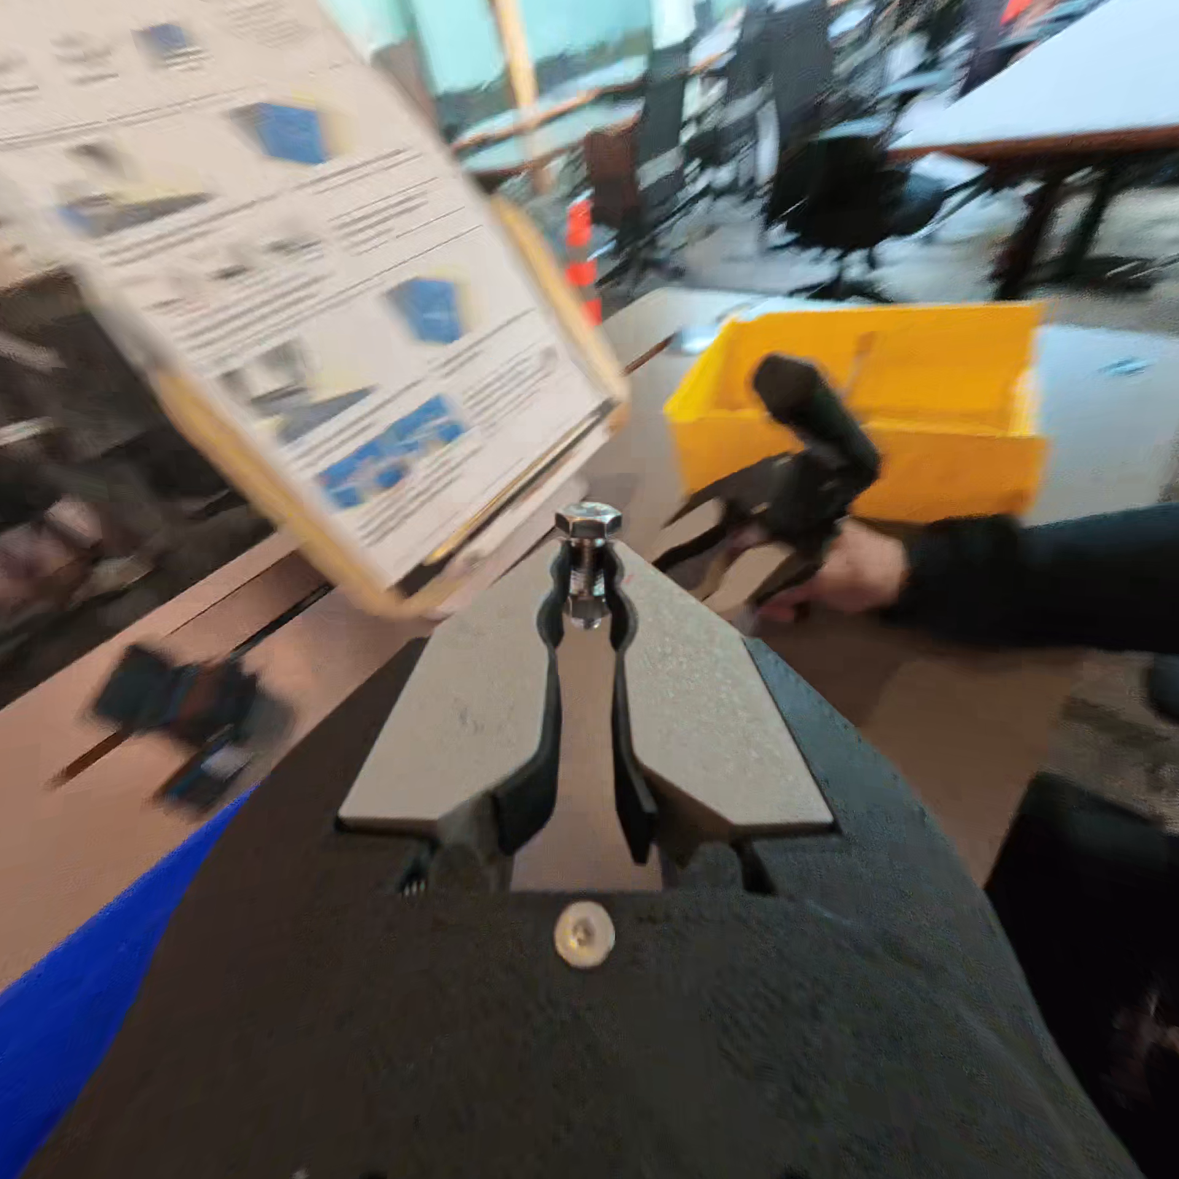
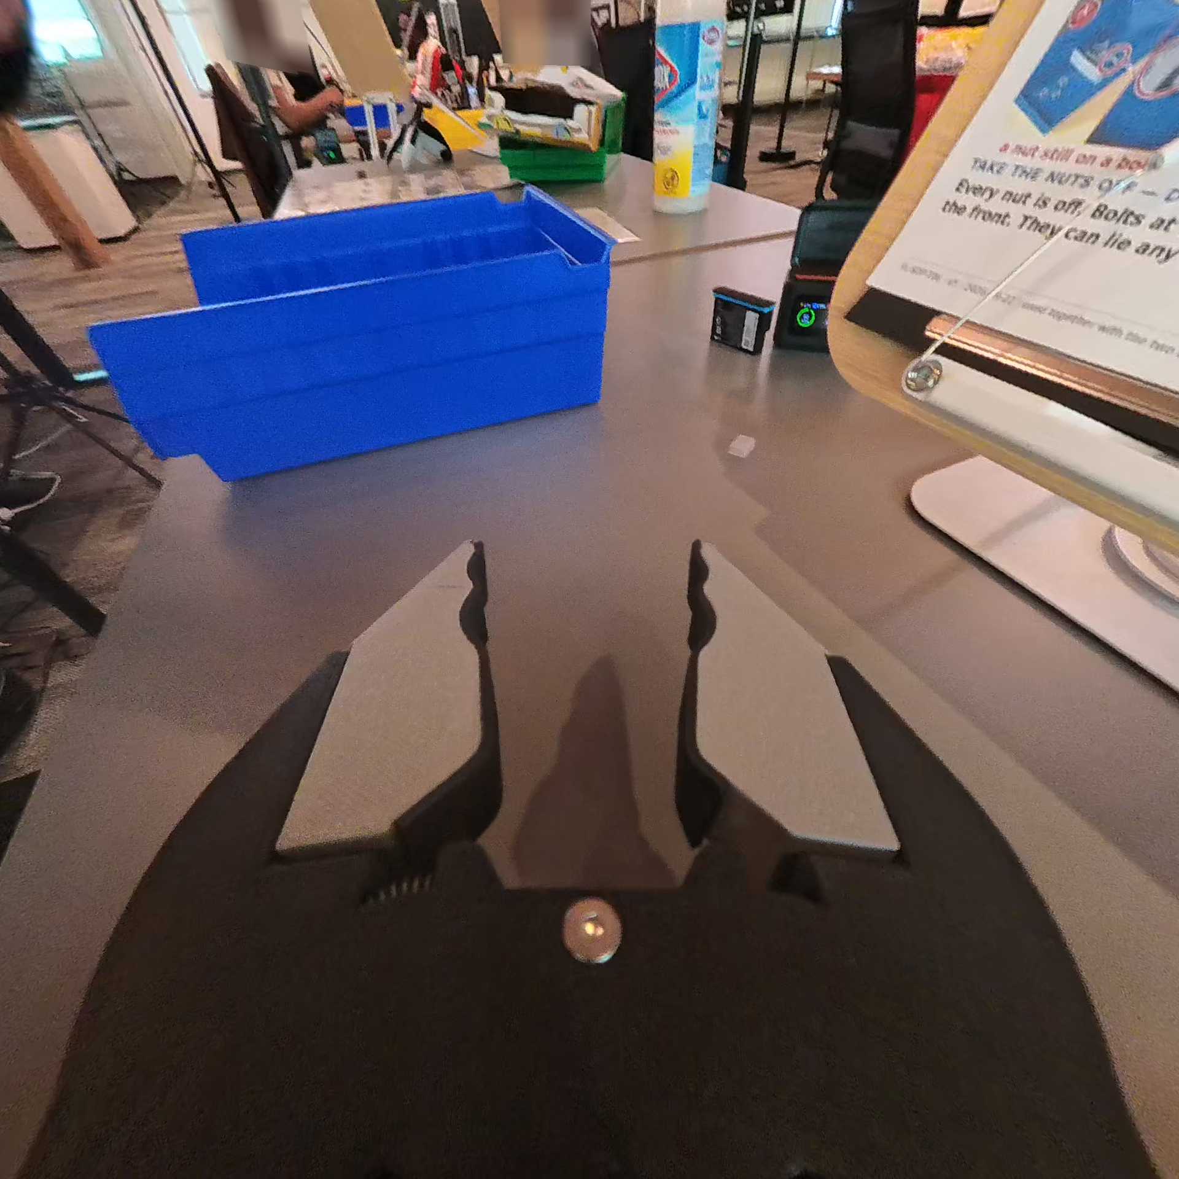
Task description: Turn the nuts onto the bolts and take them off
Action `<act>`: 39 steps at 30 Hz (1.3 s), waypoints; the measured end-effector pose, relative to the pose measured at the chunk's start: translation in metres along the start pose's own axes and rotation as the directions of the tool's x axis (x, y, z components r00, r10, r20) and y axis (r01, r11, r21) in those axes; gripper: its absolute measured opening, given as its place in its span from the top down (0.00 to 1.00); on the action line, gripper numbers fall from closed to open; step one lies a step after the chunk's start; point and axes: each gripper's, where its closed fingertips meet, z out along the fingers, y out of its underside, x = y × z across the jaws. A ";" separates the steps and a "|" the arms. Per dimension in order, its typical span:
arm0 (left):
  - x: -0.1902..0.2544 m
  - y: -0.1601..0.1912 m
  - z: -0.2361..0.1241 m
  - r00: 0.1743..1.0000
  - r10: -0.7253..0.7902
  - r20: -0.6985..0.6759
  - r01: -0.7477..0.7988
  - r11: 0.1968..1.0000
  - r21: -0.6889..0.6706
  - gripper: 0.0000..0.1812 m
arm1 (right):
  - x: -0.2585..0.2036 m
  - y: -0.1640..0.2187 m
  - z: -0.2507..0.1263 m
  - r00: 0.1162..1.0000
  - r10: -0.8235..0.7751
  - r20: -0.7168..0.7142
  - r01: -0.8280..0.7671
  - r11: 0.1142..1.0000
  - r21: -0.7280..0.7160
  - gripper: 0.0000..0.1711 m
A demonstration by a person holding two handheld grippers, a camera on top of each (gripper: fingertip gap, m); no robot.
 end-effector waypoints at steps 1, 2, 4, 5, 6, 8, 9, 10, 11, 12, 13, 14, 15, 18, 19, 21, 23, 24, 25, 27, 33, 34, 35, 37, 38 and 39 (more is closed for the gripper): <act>0.024 0.002 0.025 0.999 -0.002 -0.047 0.003 0.999 0.035 0.96 | -0.002 -0.003 -0.002 1.000 -0.009 0.005 0.009 1.000 0.013 0.64; 0.040 0.010 0.051 0.997 -0.003 -0.071 0.007 0.999 0.051 0.96 | -0.002 -0.006 -0.005 1.000 -0.021 0.001 0.020 0.999 0.027 0.64; 0.041 0.033 0.097 0.999 -0.010 -0.037 0.012 0.999 0.032 0.96 | 0.000 -0.009 -0.011 0.999 -0.043 -0.015 0.043 0.998 0.047 0.64; 0.031 0.040 0.115 0.998 -0.053 -0.022 0.054 0.997 0.047 0.96 | 0.002 -0.009 -0.013 0.999 -0.046 -0.025 0.047 0.998 0.046 0.63; 0.024 0.045 0.130 0.991 -0.121 -0.056 0.125 0.990 0.069 0.96 | 0.005 -0.008 -0.015 0.998 -0.049 -0.043 0.051 0.998 0.038 0.63; 0.019 0.054 0.155 0.940 -0.275 -0.200 0.292 0.954 0.062 0.96 | 0.016 -0.006 -0.019 0.992 -0.064 -0.107 0.067 0.997 0.023 0.64; 0.016 0.060 0.166 0.911 -0.331 -0.247 0.352 0.935 0.046 0.96 | 0.025 -0.005 -0.020 0.985 -0.068 -0.158 0.071 0.997 0.011 0.65; 0.015 0.065 0.174 0.897 -0.350 -0.268 0.373 0.927 0.035 0.96 | 0.036 -0.003 -0.022 0.973 -0.068 -0.220 0.069 0.998 -0.006 0.67; 0.013 0.070 0.180 0.902 -0.338 -0.269 0.362 0.931 0.043 0.96 | 0.046 0.000 -0.023 0.961 -0.066 -0.269 0.063 0.998 -0.020 0.67; 0.013 0.073 0.184 0.910 -0.313 -0.271 0.342 0.937 0.067 0.96 | 0.052 0.001 -0.023 0.955 -0.059 -0.291 0.053 0.998 -0.027 0.67; 0.015 0.075 0.187 0.911 -0.299 -0.284 0.335 0.938 0.086 0.96 | 0.057 0.001 -0.023 0.953 -0.044 -0.301 0.038 0.999 -0.026 0.67; 0.017 0.077 0.189 0.899 -0.318 -0.301 0.359 0.929 0.091 0.96 | 0.060 0.001 -0.022 0.951 -0.026 -0.307 0.021 1.000 -0.022 0.67; 0.018 0.078 0.190 0.875 -0.360 -0.324 0.403 0.912 0.077 0.96 | 0.062 0.002 -0.022 0.951 -0.011 -0.310 0.006 1.000 -0.015 0.67; 0.015 0.078 0.191 0.852 -0.403 -0.334 0.459 0.882 0.108 0.96 | 0.060 0.003 -0.018 0.954 -0.001 -0.300 -0.004 1.000 -0.015 0.68; 0.013 0.081 0.192 0.846 -0.419 -0.330 0.473 0.875 0.103 0.96 | 0.060 0.004 -0.017 0.952 -0.011 -0.306 0.005 1.000 -0.021 0.69; 0.013 0.084 0.193 0.828 -0.443 -0.343 0.497 0.863 0.087 0.96 | 0.065 0.008 -0.013 0.942 -0.026 -0.336 0.011 0.999 -0.045 0.71; 0.009 0.081 0.191 0.821 -0.459 -0.339 0.518 0.849 0.106 0.96 | 0.070 0.010 -0.008 0.931 -0.031 -0.365 0.009 0.998 -0.061 0.72; 0.008 0.079 0.189 0.821 -0.458 -0.342 0.521 0.846 0.117 0.96 | 0.073 0.008 -0.006 0.921 -0.042 -0.386 0.019 0.998 -0.062 0.74; 0.007 0.079 0.188 0.822 -0.455 -0.343 0.519 0.846 0.120 0.96 | 0.076 0.007 -0.003 0.912 -0.058 -0.406 0.033 0.997 -0.068 0.76; 0.004 0.084 0.188 0.827 -0.461 -0.323 0.517 0.848 0.113 0.96 | 0.076 0.006 0.005 0.909 -0.090 -0.408 0.058 0.994 -0.090 0.81; -0.004 0.085 0.182 0.769 -0.536 -0.349 0.604 0.787 0.123 0.96 | 0.072 0.005 0.014 0.910 -0.122 -0.397 0.087 0.991 -0.106 0.83; -0.008 0.086 0.181 0.768 -0.541 -0.342 0.608 0.783 0.128 0.96 | 0.072 0.004 0.013 0.912 -0.115 -0.394 0.082 0.992 -0.101 0.84; -0.011 0.087 0.181 0.769 -0.545 -0.333 0.610 0.782 0.131 0.96 | 0.071 0.004 0.012 0.916 -0.102 -0.389 0.071 0.993 -0.093 0.83; -0.016 0.089 0.181 0.763 -0.558 -0.326 0.621 0.773 0.132 0.96 | 0.072 0.001 0.007 0.922 -0.071 -0.381 0.051 0.997 -0.062 0.83; -0.016 0.090 0.181 0.754 -0.569 -0.330 0.632 0.764 0.129 0.96 | 0.072 -0.002 0.005 0.925 -0.057 -0.376 0.043 0.998 -0.045 0.82; -0.017 0.090 0.180 0.741 -0.579 -0.340 0.646 0.753 0.127 0.96 | 0.072 -0.004 0.003 0.928 -0.045 -0.370 0.036 0.999 -0.032 0.82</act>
